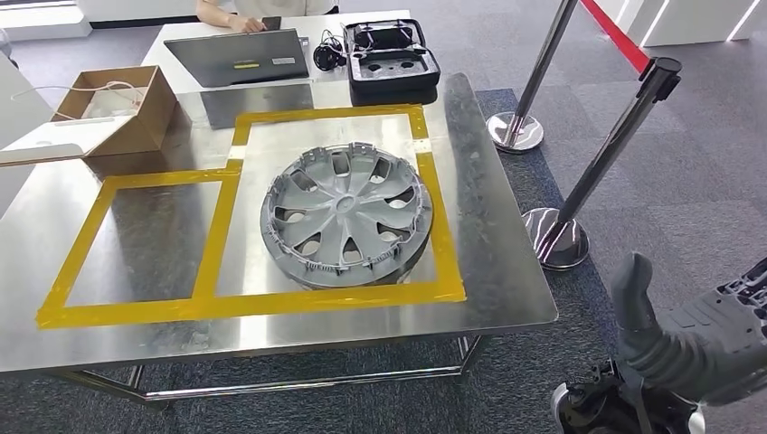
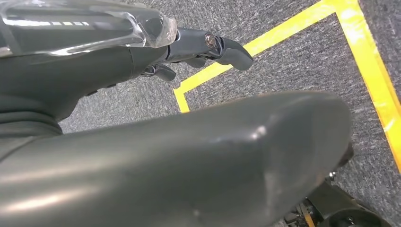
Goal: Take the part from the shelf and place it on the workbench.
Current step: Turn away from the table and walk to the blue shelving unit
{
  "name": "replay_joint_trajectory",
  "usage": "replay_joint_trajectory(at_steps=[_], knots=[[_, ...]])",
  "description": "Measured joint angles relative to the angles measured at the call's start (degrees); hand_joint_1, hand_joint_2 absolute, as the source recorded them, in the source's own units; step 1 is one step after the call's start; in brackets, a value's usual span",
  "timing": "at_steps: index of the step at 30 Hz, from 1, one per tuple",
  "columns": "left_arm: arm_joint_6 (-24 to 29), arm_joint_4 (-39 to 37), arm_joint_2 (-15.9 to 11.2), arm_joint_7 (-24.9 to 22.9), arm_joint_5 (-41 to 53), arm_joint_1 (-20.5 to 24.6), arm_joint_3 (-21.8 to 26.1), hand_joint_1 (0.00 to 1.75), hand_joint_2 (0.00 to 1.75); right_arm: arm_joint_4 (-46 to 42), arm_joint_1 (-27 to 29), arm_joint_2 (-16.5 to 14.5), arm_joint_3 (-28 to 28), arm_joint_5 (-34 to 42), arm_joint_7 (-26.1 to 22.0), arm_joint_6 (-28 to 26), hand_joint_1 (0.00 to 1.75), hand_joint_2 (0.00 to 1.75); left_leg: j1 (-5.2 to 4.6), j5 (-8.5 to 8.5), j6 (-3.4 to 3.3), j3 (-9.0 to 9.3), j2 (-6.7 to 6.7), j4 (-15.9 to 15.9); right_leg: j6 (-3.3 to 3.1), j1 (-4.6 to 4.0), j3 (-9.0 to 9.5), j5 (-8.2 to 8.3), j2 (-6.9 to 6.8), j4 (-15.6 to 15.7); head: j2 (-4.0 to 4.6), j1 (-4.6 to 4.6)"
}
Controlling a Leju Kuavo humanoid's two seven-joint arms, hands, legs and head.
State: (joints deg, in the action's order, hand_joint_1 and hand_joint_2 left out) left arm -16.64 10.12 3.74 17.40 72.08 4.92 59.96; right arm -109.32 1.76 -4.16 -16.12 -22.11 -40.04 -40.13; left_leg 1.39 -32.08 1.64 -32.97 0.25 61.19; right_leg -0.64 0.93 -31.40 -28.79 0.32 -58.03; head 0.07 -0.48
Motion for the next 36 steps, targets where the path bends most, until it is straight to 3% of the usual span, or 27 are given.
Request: replay_joint_trajectory(at_steps=[2, 3, 4, 5, 8, 10, 13, 17, 19, 21, 22, 23, 24, 26, 28, 31, 33, 34, 36], knots=[[0.04, -0.01, -0.04, 0.11, 0.16, -0.06, -0.01, 0.00, 0.00, 0.07, -0.01, -0.02, 0.09, 0.04, 0.01, 0.00, 0.00, 1.75, -0.06, -3.81, 0.05, -3.83, -0.03, 7.92, -0.34, -0.18, -0.16, 0.05, -0.04, -0.02, 0.00, 0.08], [0.05, -0.01, -0.05, 0.22, 0.24, -0.10, -0.01, 0.00, 0.00, 0.14, 0.01, -0.02, 0.13, 0.05, 0.02, 0.00, 0.00, 1.75, -0.09, -4.88, 0.02, -5.54, -0.04, 11.24, -0.40, -0.30, -0.24, 0.07, -0.03, -0.03, 0.00, 0.06], [0.09, -0.02, -0.06, 0.34, 0.30, -0.14, -0.01, 0.00, 0.00, 0.20, 0.05, -0.02, 0.16, 0.05, 0.01, 0.00, 0.00, 1.75, -0.12, -4.83, -0.06, -6.37, -0.05, 12.64, -0.43, -0.42, -0.27, 0.08, -0.01, -0.03, 0.00, 0.07], [0.17, -0.02, -0.07, 0.44, 0.33, -0.16, -0.01, 0.00, 0.00, 0.25, 0.09, -0.03, 0.20, 0.03, 0.01, 0.00, 0.00, 1.75, -0.17, -3.63, -0.22, -6.00, -0.05, 11.59, -0.44, -0.53, -0.24, 0.08, 0.02, -0.03, 0.00, 0.07], [0.37, -0.01, -0.26, 0.62, 0.47, -0.09, -0.02, 0.00, 0.00, 0.28, 0.14, -0.20, 0.31, -0.10, 0.00, 0.00, 0.00, 1.75, -0.63, 1.85, -1.17, -0.52, -0.17, 0.24, -0.31, -0.83, -0.05, 0.01, 0.15, -0.09, 0.00, 0.05], [0.37, -0.01, -0.37, 0.65, 0.55, 0.00, -0.04, 0.00, 0.00, 0.28, 0.17, -0.34, 0.39, -0.25, 0.01, 0.00, 0.00, 1.75, -0.93, 2.97, -1.41, 1.34, -0.11, -3.76, -0.18, -1.04, -0.18, -0.20, 0.22, -0.21, 0.00, 0.02], [0.13, -0.02, -0.35, 0.43, 0.63, 0.02, -0.03, 0.00, 0.00, 0.28, 0.24, -0.44, 0.57, -0.37, -0.01, 0.00, 0.00, 1.75, -1.18, 2.99, -1.42, 1.32, -0.08, -3.89, -0.05, -1.00, -0.12, -0.26, 0.22, -0.04, 0.00, -0.02], [-0.01, -0.03, -0.31, 0.35, 0.63, 0.08, -0.03, 0.00, 0.00, 0.25, 0.24, -0.56, 0.71, -0.37, 0.00, 0.00, 0.00, 1.75, -1.03, 3.17, -2.63, 1.43, -0.02, -4.16, 1.44, -0.77, 0.00, -0.38, 0.15, -0.14, 0.00, -0.06], [-0.02, -0.04, -0.21, 0.33, 0.56, 0.08, -0.02, 0.00, 0.00, 0.22, 0.24, -0.58, 0.76, -0.23, 0.01, 0.00, 0.00, 1.75, -0.68, 3.40, -3.11, 1.52, 0.17, -4.46, 2.06, -0.62, -1.89, -2.98, 0.12, -4.37, 0.00, -0.28], [-0.05, -0.04, -0.20, 0.22, 0.42, 0.04, -0.02, 0.00, 0.00, 0.29, 0.28, -0.56, 0.79, 0.02, 0.00, 0.00, 0.00, 1.75, -0.64, 3.40, -3.22, 1.38, 0.29, -4.45, 2.58, -0.36, -5.64, -6.66, 0.09, -12.29, 0.00, -0.42], [-0.07, -0.04, -0.20, 0.12, 0.35, 0.00, -0.01, 0.00, 0.00, 0.33, 0.31, -0.54, 0.80, 0.15, 0.01, 0.00, 0.00, 1.75, -0.61, 3.40, -3.21, 1.35, 0.34, -4.43, 2.78, -0.22, -7.10, -7.60, 0.09, -15.36, 0.00, -0.40], [-0.08, -0.04, -0.20, 0.02, 0.31, -0.03, 0.00, 0.00, 0.00, 0.37, 0.31, -0.53, 0.80, 0.23, 0.00, 0.00, 0.00, 1.75, -0.55, 3.38, -3.16, 1.37, 0.37, -4.42, 2.91, -0.07, -7.61, -7.47, 0.07, -16.45, 0.00, -0.40], [-0.09, -0.04, -0.21, -0.07, 0.27, -0.05, 0.01, 0.00, 0.00, 0.39, 0.30, -0.52, 0.80, 0.33, 0.00, 0.00, 0.00, 1.75, -0.44, 3.34, -3.04, 1.47, 0.36, -4.40, 3.02, 0.11, -6.89, -6.20, 0.04, -15.02, 0.00, -0.39], [-0.13, -0.04, -0.22, -0.19, 0.13, -0.06, 0.02, 0.00, 0.00, 0.41, 0.22, -0.52, 0.80, 0.54, 0.00, 0.00, 0.00, 1.75, -0.16, 3.15, -2.53, 1.76, 0.25, -4.29, 3.23, 0.51, -2.87, -2.44, -0.15, -7.03, 0.00, -0.41], [-0.18, -0.04, -0.29, -0.27, -0.03, -0.02, 0.02, 0.00, 0.00, 0.45, 0.17, -0.51, 0.81, 0.67, 0.00, 0.00, 0.00, 1.75, -0.13, 2.94, -1.66, 1.82, 0.10, -4.07, 2.86, 0.51, 0.00, -0.62, -0.07, -1.03, 0.00, -0.40], [-0.21, -0.04, -0.27, -0.34, -0.08, 0.01, 0.02, 0.00, 0.00, 0.49, 0.15, -0.50, 0.86, 0.72, 0.00, 0.00, 0.00, 1.75, -0.02, 3.07, -0.42, 1.84, 0.04, -4.31, 1.44, 0.11, 0.25, -0.61, 0.15, -0.14, 0.00, -0.34], [-0.23, -0.04, -0.26, -0.36, -0.08, 0.02, 0.01, 0.00, 0.00, 0.49, 0.09, -0.55, 0.86, 0.71, 0.00, 0.00, 0.00, 1.75, 0.15, 1.96, 0.06, 1.30, 0.02, -2.98, 0.60, 0.20, 0.37, -0.38, 0.12, 0.01, 0.00, -0.29], [-0.24, -0.04, -0.27, -0.36, -0.08, 0.01, 0.01, 0.00, 0.00, 0.49, 0.08, -0.58, 0.86, 0.71, 0.01, 0.00, 0.00, 1.75, 0.16, 0.42, 0.18, 0.18, -0.01, -0.51, 0.26, 0.24, 0.40, -0.27, 0.09, 0.08, 0.00, -0.24], [-0.23, -0.04, -0.31, -0.36, -0.08, -0.04, 0.02, 0.00, 0.00, 0.54, 0.07, -0.61, 0.85, 0.71, 0.00, 0.01, 0.00, 1.75, 0.11, -3.46, 0.20, -3.61, -0.05, 7.38, -0.16, 0.04, 0.20, -0.20, 0.04, 0.07, 0.00, -0.18]])
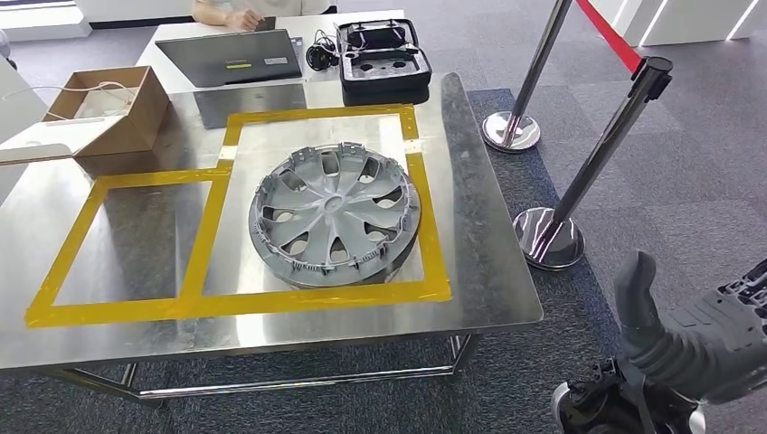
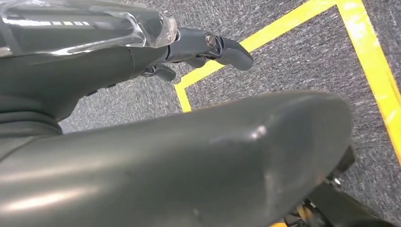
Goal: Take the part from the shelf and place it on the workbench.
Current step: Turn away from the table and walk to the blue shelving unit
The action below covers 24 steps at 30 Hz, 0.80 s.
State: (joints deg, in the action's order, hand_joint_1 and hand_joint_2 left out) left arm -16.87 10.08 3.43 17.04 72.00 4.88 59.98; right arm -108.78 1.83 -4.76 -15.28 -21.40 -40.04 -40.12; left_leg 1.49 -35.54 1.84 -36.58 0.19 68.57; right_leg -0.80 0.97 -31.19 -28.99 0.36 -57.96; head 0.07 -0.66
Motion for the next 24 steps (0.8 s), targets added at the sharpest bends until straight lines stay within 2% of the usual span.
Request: replay_joint_trajectory(at_steps=[1, 2, 3, 4, 5, 6, 7, 8, 11, 13, 16, 17, 18, 19, 21, 22, 23, 24], knots=[[0.00, 0.00, -0.01, -0.02, 0.00, -0.04, 0.00, 0.00, 0.00, 0.05, 0.01, 0.00, 0.00, 0.00, 0.00, 0.01, 0.00, 1.75, -0.02, -1.21, -0.03, -1.77, -0.03, 3.51, -0.09, -0.15, -0.08, 0.02, 0.00, -0.01, 0.00, 0.00], [0.00, 0.00, -0.02, -0.03, 0.00, -0.09, 0.00, 0.00, 0.00, 0.12, 0.01, 0.00, 0.00, 0.00, -0.01, 0.01, 0.00, 1.75, -0.03, -1.36, -0.12, -2.73, -0.05, 5.25, -0.15, -0.30, -0.11, 0.04, 0.01, -0.01, 0.00, 0.00], [0.00, 0.00, -0.02, -0.05, 0.00, -0.11, 0.00, 0.00, 0.00, 0.18, 0.01, 0.00, 0.00, 0.01, -0.01, 0.01, 0.00, 1.75, -0.07, -0.30, -0.29, -2.47, -0.08, 4.51, -0.18, -0.44, -0.06, 0.03, 0.04, -0.01, 0.00, 0.00], [0.00, 0.00, -0.03, -0.06, 0.00, -0.11, 0.00, 0.00, 0.00, 0.21, 0.00, 0.00, 0.00, 0.01, -0.01, 0.01, 0.00, 1.75, -0.17, 1.59, -0.56, -1.09, -0.10, 1.56, -0.19, -0.56, 0.03, 0.01, 0.07, -0.02, 0.00, 0.00], [0.01, 0.00, -0.06, -0.06, 0.00, -0.09, 0.00, 0.00, 0.00, 0.22, -0.02, 0.00, -0.01, 0.02, 0.00, 0.01, 0.00, 1.75, -0.34, 3.72, -0.96, 0.98, -0.14, -2.69, -0.19, -0.66, 0.14, -0.01, 0.11, -0.02, 0.00, 0.00], [0.01, 0.00, -0.10, -0.06, 0.00, -0.05, -0.01, 0.00, 0.00, 0.24, -0.05, 0.00, -0.01, 0.04, 0.00, 0.01, 0.00, 1.75, -0.56, 5.25, -1.29, 2.95, -0.15, -6.73, -0.10, -0.88, 0.16, -0.09, 0.13, -0.08, 0.00, -0.01], [0.02, 0.00, -0.14, -0.05, 0.00, -0.02, -0.02, 0.00, 0.00, 0.25, -0.08, 0.00, -0.02, 0.07, 0.00, 0.01, 0.00, 1.75, -0.75, 6.12, -1.51, 4.26, -0.13, -9.48, 0.01, -1.03, 0.13, -0.15, 0.16, -0.13, 0.00, -0.04], [0.02, 0.00, -0.18, -0.03, 0.00, -0.02, -0.02, 0.00, 0.00, 0.26, -0.09, 0.00, -0.03, 0.11, 0.01, 0.01, 0.00, 1.75, -0.93, 6.36, -1.64, 4.89, -0.11, -10.90, 0.20, -1.12, 0.07, -0.19, 0.17, -0.16, 0.00, -0.06], [0.06, 0.00, -0.18, 0.07, 0.00, -0.15, 0.00, 0.00, 0.00, 0.30, -0.13, 0.01, -0.04, 0.38, 0.01, 0.01, 0.00, 1.75, -0.99, 6.52, -2.14, 4.93, -0.03, -11.36, 1.08, -0.95, -0.04, -0.41, 0.16, -0.28, 0.00, -0.08], [0.09, 0.00, -0.14, 0.15, 0.00, -0.16, 0.00, 0.00, 0.00, 0.33, -0.29, 0.02, -0.05, 0.54, 0.00, 0.01, 0.00, 1.75, -0.68, 6.78, -2.70, 4.98, 0.08, -11.61, 1.81, -0.81, -1.23, -2.21, 0.11, -3.01, 0.00, -0.25], [0.20, 0.00, -0.12, 0.21, 0.05, -0.20, 0.00, 0.00, 0.00, 0.65, -0.46, 0.10, -0.07, 0.76, 0.00, 0.01, 0.00, 1.75, -0.55, 6.82, -2.94, 4.84, 0.26, -11.61, 2.66, -0.45, -6.23, -7.18, 0.07, -13.71, 0.00, -0.40], [0.24, 0.00, -0.10, 0.25, 0.12, -0.22, 0.00, 0.00, 0.00, 0.78, -0.46, 0.14, -0.07, 0.85, -0.01, 0.01, 0.00, 1.75, -0.52, 6.81, -2.93, 4.82, 0.30, -11.60, 2.81, -0.34, -7.34, -7.71, 0.06, -16.03, 0.00, -0.41], [0.28, 0.00, -0.08, 0.32, 0.19, -0.23, 0.00, 0.00, 0.00, 0.89, -0.47, 0.18, -0.07, 0.95, 0.00, 0.01, 0.00, 1.75, -0.46, 6.81, -2.91, 4.86, 0.30, -11.59, 2.89, -0.23, -7.37, -7.12, 0.05, -16.15, 0.00, -0.41], [0.32, 0.00, -0.04, 0.40, 0.24, -0.23, 0.00, 0.00, 0.00, 0.93, -0.49, 0.22, -0.07, 1.04, 0.00, 0.01, 0.00, 1.75, -0.37, 6.78, -2.84, 4.97, 0.28, -11.58, 2.93, -0.11, -6.21, -5.54, 0.02, -13.84, 0.00, -0.42], [0.40, 0.00, -0.02, 0.58, 0.26, -0.22, 0.00, 0.00, 0.00, 0.96, -0.57, 0.30, -0.08, 1.14, 0.01, 0.01, 0.00, 0.87, -0.30, 6.66, -2.45, 5.21, 0.18, -11.49, 2.96, 0.08, -2.12, -1.91, -0.20, -5.57, 0.00, -0.43], [0.44, 0.00, -0.05, 0.64, 0.26, -0.22, 0.00, 0.00, 0.00, 0.98, -0.61, 0.32, -0.09, 1.16, 0.00, 0.01, 0.00, 0.44, -0.35, 6.68, -2.10, 5.22, 0.12, -11.41, 2.77, 0.09, -0.59, -0.81, -0.21, -2.44, 0.00, -0.40], [0.47, 0.00, -0.08, 0.74, 0.26, -0.21, 0.00, 0.00, 0.00, 1.02, -0.63, 0.34, -0.09, 1.14, 0.00, 0.01, 0.00, 0.00, -0.41, 6.70, -1.72, 5.15, 0.09, -11.37, 2.47, 0.01, 0.17, -0.41, -0.19, -0.68, 0.00, -0.37], [0.49, 0.00, -0.11, 0.92, 0.23, -0.21, 0.00, 0.00, 0.00, 1.07, -0.63, 0.36, -0.10, 1.08, 0.00, 0.01, 0.00, 0.00, -0.47, 6.80, -1.33, 5.06, 0.08, -11.43, 2.08, -0.13, 0.25, -0.48, -0.09, -0.23, 0.00, -0.34]])
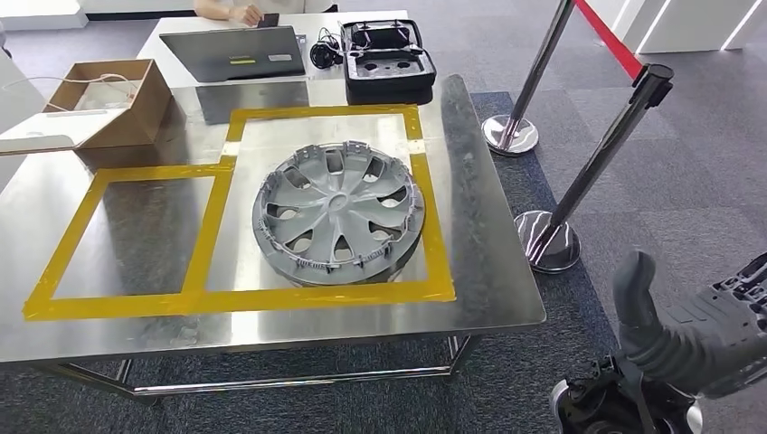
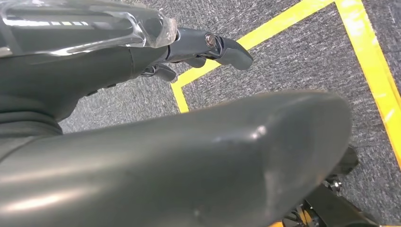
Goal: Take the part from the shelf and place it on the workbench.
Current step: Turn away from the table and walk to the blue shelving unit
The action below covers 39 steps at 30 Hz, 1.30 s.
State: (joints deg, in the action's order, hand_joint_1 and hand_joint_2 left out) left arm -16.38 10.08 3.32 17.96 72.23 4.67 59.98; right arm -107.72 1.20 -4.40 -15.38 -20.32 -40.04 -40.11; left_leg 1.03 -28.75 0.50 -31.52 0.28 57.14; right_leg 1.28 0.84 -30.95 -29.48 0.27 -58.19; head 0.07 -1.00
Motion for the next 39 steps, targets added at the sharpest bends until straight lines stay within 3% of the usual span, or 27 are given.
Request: replay_joint_trajectory(at_steps=[1, 5, 9, 14, 16, 18, 21, 22, 23, 24, 26, 28, 29, 31, 33, 34, 35, 37, 38, 39], knots=[[0.02, 0.00, 0.02, 0.22, -0.05, 0.01, -0.01, 0.00, 0.00, 0.03, 0.01, 0.01, -0.01, -0.08, 0.00, 0.00, 0.00, 0.00, 0.04, -0.05, 0.03, -0.09, -0.01, -0.06, -0.35, -0.03, -0.09, 0.18, 0.12, 0.07, 0.00, 0.03], [0.17, 0.00, 0.02, 0.81, -0.10, 0.02, -0.01, 0.00, 0.00, 0.05, 0.10, 0.02, -0.01, -0.30, -0.01, 0.00, 0.00, 0.00, 0.08, 0.08, -1.47, 0.06, -0.01, -0.42, -0.71, -0.07, -0.07, 0.28, 0.18, 0.24, 0.00, 0.19], [0.31, 0.00, -0.05, 0.81, 0.19, 0.01, -0.01, 0.00, 0.00, 0.07, 0.14, -0.03, 0.09, -1.55, 0.01, 0.00, 0.00, 0.00, 0.14, 0.38, -1.13, 0.16, -0.02, -0.73, -1.09, -0.18, -0.12, 0.34, 0.17, 0.22, 0.00, 0.23], [0.63, 0.00, -0.16, 0.81, 0.32, 0.00, -0.01, 0.00, 0.00, 0.19, 0.17, -0.09, 0.22, -3.03, 0.00, 0.00, 0.00, 0.00, -0.02, 0.22, -1.20, -0.02, -0.05, -0.50, -0.98, -0.01, -0.11, 0.38, 0.11, 0.28, 0.00, 0.32], [0.74, 0.00, -0.17, 0.81, 0.38, 0.01, -0.02, 0.00, 0.00, 0.19, 0.16, -0.23, 0.28, -3.31, -0.01, 0.00, 0.00, 0.00, 0.09, 0.55, -1.10, 0.17, -0.13, -1.10, -0.68, 0.03, 0.02, 0.43, 0.00, 0.52, 0.00, 0.33], [0.82, 0.00, -0.11, 0.81, 0.52, 0.03, -0.02, 0.00, 0.00, 0.20, 0.12, -0.36, 0.38, -3.54, -0.01, 0.00, 0.00, 0.00, 0.51, 1.25, -0.92, 0.75, -0.38, -2.36, -0.16, 0.01, -0.56, -0.88, -0.08, -1.00, 0.00, 0.23], [0.86, -0.01, -0.04, 0.80, 0.75, -0.02, -0.02, 0.00, 0.00, 0.38, 0.24, -0.35, 0.52, -3.67, 0.01, 0.00, 0.00, 0.00, 0.81, 1.68, -0.88, 0.85, -0.96, -2.91, 0.89, 0.26, -4.95, -6.05, -0.11, -10.83, 0.00, 0.13], [0.86, -0.02, -0.02, 0.79, 0.78, -0.08, -0.02, 0.00, 0.00, 0.50, 0.33, -0.34, 0.55, -3.67, 0.01, 0.00, 0.00, 0.00, 0.85, 1.69, -0.84, 0.77, -1.27, -2.87, 1.19, 0.43, -6.28, -7.04, -0.11, -13.80, 0.00, 0.14], [0.86, -0.02, 0.00, 0.79, 0.79, -0.13, -0.02, 0.00, 0.00, 0.61, 0.39, -0.34, 0.57, -3.67, 0.01, 0.00, 0.00, 0.00, 0.94, 1.70, -0.74, 0.74, -1.70, -2.82, 1.43, 0.60, -6.62, -6.90, -0.11, -14.76, 0.00, 0.16], [0.86, -0.02, 0.02, 0.78, 0.80, -0.17, -0.02, 0.00, 0.00, 0.68, 0.43, -0.34, 0.58, -3.69, 0.00, 0.00, 0.00, 0.00, 1.08, 1.68, -0.55, 0.73, -2.22, -2.71, 1.64, 0.80, -5.80, -5.69, -0.07, -13.39, 0.00, 0.16], [0.86, -0.02, 0.05, 0.73, 0.81, -0.20, -0.02, 0.00, 0.00, 0.75, 0.46, -0.34, 0.58, -3.74, 0.00, 0.00, 0.00, 0.00, 1.42, 1.47, 0.14, 0.64, -3.44, -2.19, 2.09, 1.42, -1.62, -2.12, 1.30, -5.57, 0.00, 0.14], [0.87, -0.02, -0.03, 0.62, 0.84, -0.19, -0.02, 0.00, 0.00, 0.89, 0.52, -0.35, 0.60, -3.77, 0.00, 0.00, 0.00, 0.00, 1.49, 1.28, 1.10, 0.18, -4.59, -1.53, 1.68, 1.65, 1.13, -0.60, 3.02, -0.01, 0.00, 0.14], [0.88, -0.03, -0.06, 0.56, 0.88, -0.22, -0.02, 0.00, 0.00, 0.96, 0.55, -0.36, 0.61, -3.79, 0.01, 0.00, 0.00, 0.00, 1.51, 1.37, 1.61, -0.08, -5.04, -1.47, 1.13, 1.53, 1.34, -0.79, 3.42, 0.54, 0.00, 0.17], [0.88, -0.04, -0.03, 0.49, 1.02, -0.33, -0.03, 0.00, 0.00, 1.03, 0.54, -0.44, 0.65, -3.86, 0.01, 0.00, 0.00, 0.00, 1.69, 1.75, 2.45, -0.40, -5.72, -1.76, -0.15, 1.19, 1.16, -0.63, 2.42, 0.37, 0.00, 0.26], [0.88, -0.07, -0.01, 0.45, 1.24, -0.42, -0.05, 0.00, 0.00, 1.03, 0.48, -0.67, 0.67, -3.96, -0.01, 0.00, 0.00, 0.00, 1.72, 0.88, 2.75, -1.25, -4.14, -0.30, -1.12, 1.12, 1.23, -0.36, 1.26, 0.47, 0.00, 0.47], [0.90, -0.08, 0.00, 0.44, 1.34, -0.39, -0.07, 0.00, 0.00, 1.04, 0.48, -0.79, 0.69, -4.00, -0.01, 0.02, 0.00, 0.00, 1.63, -0.62, 2.75, -2.54, -2.81, 2.32, -1.53, 1.05, 1.21, -0.25, 0.57, 0.55, 0.00, 0.64], [0.91, -0.09, -0.01, 0.43, 1.41, -0.36, -0.09, 0.00, 0.00, 1.06, 0.50, -0.86, 0.72, -4.04, 0.00, 0.03, 0.00, 0.00, 1.47, -2.63, 2.71, -4.48, -1.51, 6.24, -1.81, 0.84, 1.10, -0.22, -0.13, 0.54, 0.00, 0.81], [0.95, -0.09, 0.01, 0.34, 1.47, -0.35, -0.15, 0.00, 0.00, 1.11, 0.57, -0.89, 0.79, -4.12, 0.00, 0.07, 0.00, 0.00, 1.25, -6.01, 2.59, -8.52, -0.70, 14.45, -2.12, 0.34, 0.87, -0.23, -1.57, 0.53, 0.00, 0.97], [0.95, -0.09, 0.02, 0.30, 1.50, -0.41, -0.19, 0.00, 0.00, 1.14, 0.59, -0.90, 0.82, -4.16, 0.00, 0.08, 0.00, 0.00, 1.15, -6.31, 2.42, -9.42, -0.64, 16.34, -2.21, 0.11, 0.82, -0.25, -2.28, 0.52, 0.00, 0.98], [0.96, -0.09, 0.02, 0.26, 1.53, -0.48, -0.23, 0.00, 0.00, 1.15, 0.60, -0.91, 0.85, -4.20, -0.01, 0.08, 0.00, 0.00, 1.01, -5.47, 2.13, -9.03, -0.51, 15.73, -2.27, -0.09, 0.85, -0.29, -2.96, 0.52, 0.00, 0.98]])
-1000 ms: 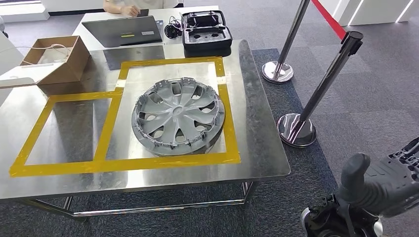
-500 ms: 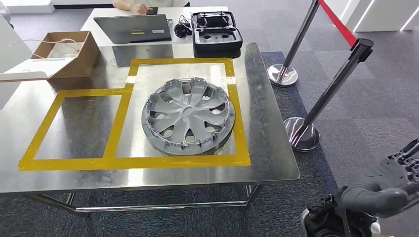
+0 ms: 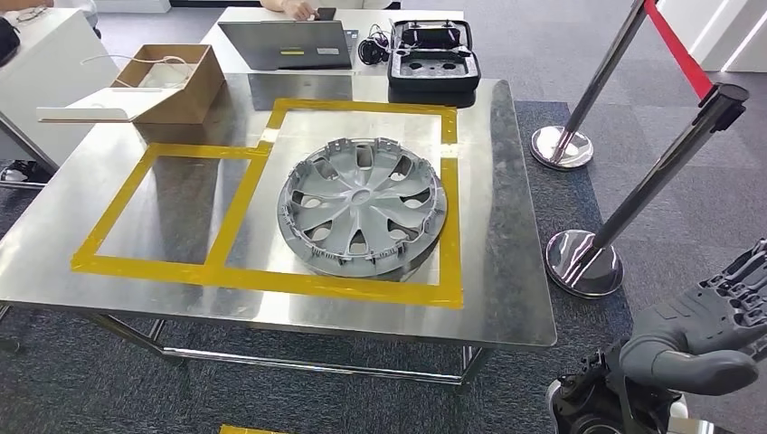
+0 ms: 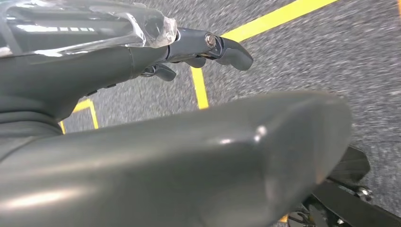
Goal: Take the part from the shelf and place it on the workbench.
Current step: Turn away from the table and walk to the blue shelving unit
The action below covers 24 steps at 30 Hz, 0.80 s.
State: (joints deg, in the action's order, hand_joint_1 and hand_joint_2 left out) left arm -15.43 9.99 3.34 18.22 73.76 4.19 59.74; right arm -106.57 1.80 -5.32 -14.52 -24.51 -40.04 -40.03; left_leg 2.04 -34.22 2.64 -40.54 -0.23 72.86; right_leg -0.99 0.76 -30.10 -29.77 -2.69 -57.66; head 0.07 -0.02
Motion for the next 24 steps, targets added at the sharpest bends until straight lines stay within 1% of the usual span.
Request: replay_joint_trajectory(at_steps=[1, 2, 3, 4, 5, 6, 7, 8, 9, 10, 11, 12, 13, 14, 15, 16, 17, 18, 19, 20, 21, 22, 23, 24], knots=[[0.01, 0.00, -0.01, -0.02, 0.02, -0.04, -0.05, 0.00, 0.00, 0.01, 0.00, -0.03, 0.04, -0.03, 0.00, 0.01, 0.00, 0.00, -0.20, 1.67, -0.40, 1.63, 0.39, -2.96, -0.03, -0.17, 0.09, -0.06, -0.68, 0.00, 0.00, 0.01], [0.02, 0.00, -0.04, -0.03, 0.04, -0.03, -0.12, 0.00, 0.00, 0.00, -0.01, -0.08, 0.07, -0.06, 0.00, 0.01, 0.00, 0.00, -0.56, 3.53, -0.98, 4.05, 1.56, -7.31, -0.02, -0.29, 0.23, -0.13, -1.30, 0.00, 0.00, 0.02], [0.03, 0.00, -0.07, -0.03, 0.05, 0.04, -0.19, 0.00, 0.00, -0.01, 0.00, -0.13, 0.11, -0.07, 0.01, 0.01, 0.00, 0.00, -0.98, 4.89, -1.49, 6.25, 2.94, -11.35, 0.11, -0.54, 0.33, -0.28, -1.87, -0.03, 0.00, -0.01], [0.03, 0.00, -0.07, -0.03, 0.05, 0.14, -0.26, 0.00, 0.00, -0.01, -0.02, -0.16, 0.14, -0.08, 0.01, 0.01, 0.00, 0.00, -1.37, 5.69, -1.91, 7.77, 3.98, -14.24, 0.30, -0.72, 0.43, -0.43, -2.37, -0.06, 0.00, -0.03], [0.04, 0.00, -0.07, -0.03, 0.05, 0.22, -0.32, 0.00, 0.00, -0.01, -0.03, -0.20, 0.15, -0.10, 0.01, 0.01, 0.00, 0.00, -1.70, 5.90, -2.18, 8.43, 4.64, -15.66, 0.51, -0.83, 0.51, -0.58, -2.87, -0.07, 0.00, -0.05], [0.05, 0.00, -0.07, -0.03, 0.05, 0.25, -0.36, 0.00, 0.00, -0.01, -0.04, -0.22, 0.17, -0.12, 0.01, 0.01, 0.00, 0.00, -1.88, 5.81, -2.29, 8.35, 4.32, -15.89, 0.78, -0.92, 0.62, -0.68, -3.40, 0.00, 0.00, -0.06], [0.07, 0.00, -0.06, -0.04, 0.06, 0.22, -0.38, 0.00, 0.00, -0.01, -0.07, -0.24, 0.17, -0.13, 0.00, 0.01, 0.00, 0.00, -1.89, 5.94, -2.49, 8.28, 3.55, -16.01, 1.03, -0.86, 0.81, -0.76, -3.97, 0.11, 0.00, -0.04], [0.08, 0.00, -0.04, -0.04, 0.07, 0.16, -0.39, 0.00, 0.00, -0.02, -0.10, -0.26, 0.17, -0.14, 0.00, 0.02, 0.00, 0.00, -1.75, 6.10, -2.74, 8.29, 2.90, -16.15, 1.35, -0.77, 0.90, -1.03, -3.81, -0.06, 0.00, -0.07], [0.08, 0.00, -0.03, -0.05, 0.08, 0.14, -0.40, 0.00, 0.00, -0.03, -0.11, -0.26, 0.18, -0.15, -0.01, 0.02, 0.00, 0.00, -1.56, 6.29, -3.05, 8.34, 2.20, -16.30, 1.68, -0.64, 0.67, -1.79, -2.86, -0.96, 0.00, -0.16], [0.09, 0.00, 0.00, -0.05, 0.09, 0.16, -0.40, 0.00, 0.00, -0.03, -0.11, -0.25, 0.18, -0.17, -0.01, 0.02, 0.00, 0.00, -1.32, 6.50, -3.33, 8.38, 1.52, -16.44, 2.01, -0.51, -0.15, -3.15, -1.41, -3.04, 0.00, -0.29], [0.09, 0.00, 0.03, -0.05, 0.10, 0.21, -0.40, 0.00, 0.00, -0.02, -0.07, -0.24, 0.19, -0.18, -0.01, 0.01, 0.00, 0.00, -1.16, 6.63, -3.52, 8.30, 0.84, -16.48, 2.27, -0.35, -1.63, -4.98, 0.34, -6.37, 0.00, -0.42], [0.09, 0.00, 0.03, -0.05, 0.11, 0.25, -0.40, 0.00, 0.00, -0.01, 0.01, -0.22, 0.21, -0.19, -0.01, 0.00, 0.00, 0.00, -1.11, 6.70, -3.65, 8.19, 0.11, -16.47, 2.46, -0.26, -3.56, -6.93, 1.50, -10.49, 0.00, -0.50], [0.09, 0.00, 0.04, -0.05, 0.13, 0.24, -0.40, 0.00, 0.00, 0.02, 0.09, -0.21, 0.23, -0.19, -0.01, -0.01, 0.00, 0.00, -1.10, 6.73, -3.70, 8.09, -0.68, -16.45, 2.59, -0.23, -5.44, -8.33, 2.06, -14.28, 0.00, -0.53], [0.09, 0.00, 0.05, -0.06, 0.13, 0.20, -0.40, 0.00, 0.00, 0.04, 0.15, -0.20, 0.25, -0.20, 0.00, -0.02, 0.00, 0.00, -1.10, 6.76, -3.71, 8.05, -1.50, -16.43, 2.64, -0.22, -6.66, -8.74, 2.26, -16.55, 0.00, -0.53], [0.10, 0.00, 0.07, -0.07, 0.14, 0.15, -0.40, 0.00, 0.00, 0.05, 0.18, -0.19, 0.26, -0.23, -0.01, -0.02, 0.00, 0.00, -1.07, 6.78, -3.69, 8.07, -2.35, -16.41, 2.62, -0.20, -6.80, -7.94, 2.38, -16.49, 0.00, -0.53], [0.10, 0.00, 0.09, -0.07, 0.16, 0.11, -0.40, 0.00, 0.00, 0.06, 0.18, -0.19, 0.26, -0.29, -0.01, -0.02, 0.00, 0.00, -1.03, 6.79, -3.63, 8.14, -3.22, -16.37, 2.56, -0.13, -5.77, -6.09, 2.64, -13.96, 0.00, -0.52], [0.10, 0.00, 0.11, -0.09, 0.21, 0.10, -0.40, 0.00, 0.00, 0.06, 0.18, -0.19, 0.26, -0.38, 0.00, -0.02, 0.00, 0.00, -0.97, 6.78, -3.51, 8.22, -4.07, -16.32, 2.49, 0.00, -3.91, -3.72, 3.35, -9.71, 0.00, -0.54], [0.12, 0.00, 0.13, -0.13, 0.28, 0.11, -0.40, 0.00, 0.00, 0.07, 0.19, -0.19, 0.25, -0.49, 0.00, -0.02, 0.00, 0.00, -0.99, 6.78, -3.26, 8.20, -4.87, -16.21, 2.40, 0.15, -2.09, -1.95, 4.54, -5.55, 0.00, -0.53], [0.14, 0.00, 0.12, -0.19, 0.38, 0.12, -0.40, 0.00, 0.00, 0.07, 0.20, -0.18, 0.26, -0.61, 0.00, -0.02, 0.00, 0.00, -1.01, 6.80, -2.93, 8.08, -5.62, -16.10, 2.21, 0.25, -0.81, -0.77, 5.50, -2.46, 0.00, -0.51], [0.16, 0.00, 0.09, -0.26, 0.47, 0.09, -0.40, 0.00, 0.00, 0.07, 0.23, -0.18, 0.26, -0.71, 0.00, -0.03, 0.00, 0.00, -1.02, 6.87, -2.56, 7.87, -6.22, -16.07, 1.96, 0.26, -0.17, -0.31, 6.17, -0.79, 0.00, -0.49], [0.19, -0.01, 0.08, -0.33, 0.54, 0.03, -0.40, 0.00, 0.00, 0.07, 0.24, -0.19, 0.26, -0.83, 0.00, -0.03, 0.00, 0.00, -0.99, 7.02, -2.16, 7.67, -6.76, -16.13, 1.62, 0.14, -0.10, -0.40, 6.25, -0.45, 0.00, -0.46], [0.19, -0.02, 0.07, -0.39, 0.62, -0.05, -0.42, 0.00, 0.00, 0.05, 0.22, -0.21, 0.24, -0.99, -0.01, -0.02, 0.00, 0.00, -0.91, 7.18, -1.81, 7.48, -7.29, -16.28, 1.20, 0.08, -0.08, -0.23, 5.68, -0.38, 0.00, -0.45], [0.19, -0.03, 0.09, -0.43, 0.75, -0.13, -0.46, 0.00, 0.00, 0.04, 0.18, -0.26, 0.20, -1.20, -0.01, -0.02, 0.00, 0.00, -0.84, 7.20, -1.54, 7.35, -7.17, -16.26, 0.83, 0.09, 0.02, -0.08, 5.06, -0.30, 0.00, -0.44], [0.19, -0.05, 0.14, -0.48, 0.91, -0.16, -0.53, 0.00, 0.00, 0.03, 0.17, -0.32, 0.16, -1.44, -0.01, -0.02, 0.00, 0.00, -0.91, 6.79, -1.31, 6.98, -6.08, -15.66, 0.43, 0.16, 0.11, 0.04, 4.41, -0.20, 0.00, -0.33]])
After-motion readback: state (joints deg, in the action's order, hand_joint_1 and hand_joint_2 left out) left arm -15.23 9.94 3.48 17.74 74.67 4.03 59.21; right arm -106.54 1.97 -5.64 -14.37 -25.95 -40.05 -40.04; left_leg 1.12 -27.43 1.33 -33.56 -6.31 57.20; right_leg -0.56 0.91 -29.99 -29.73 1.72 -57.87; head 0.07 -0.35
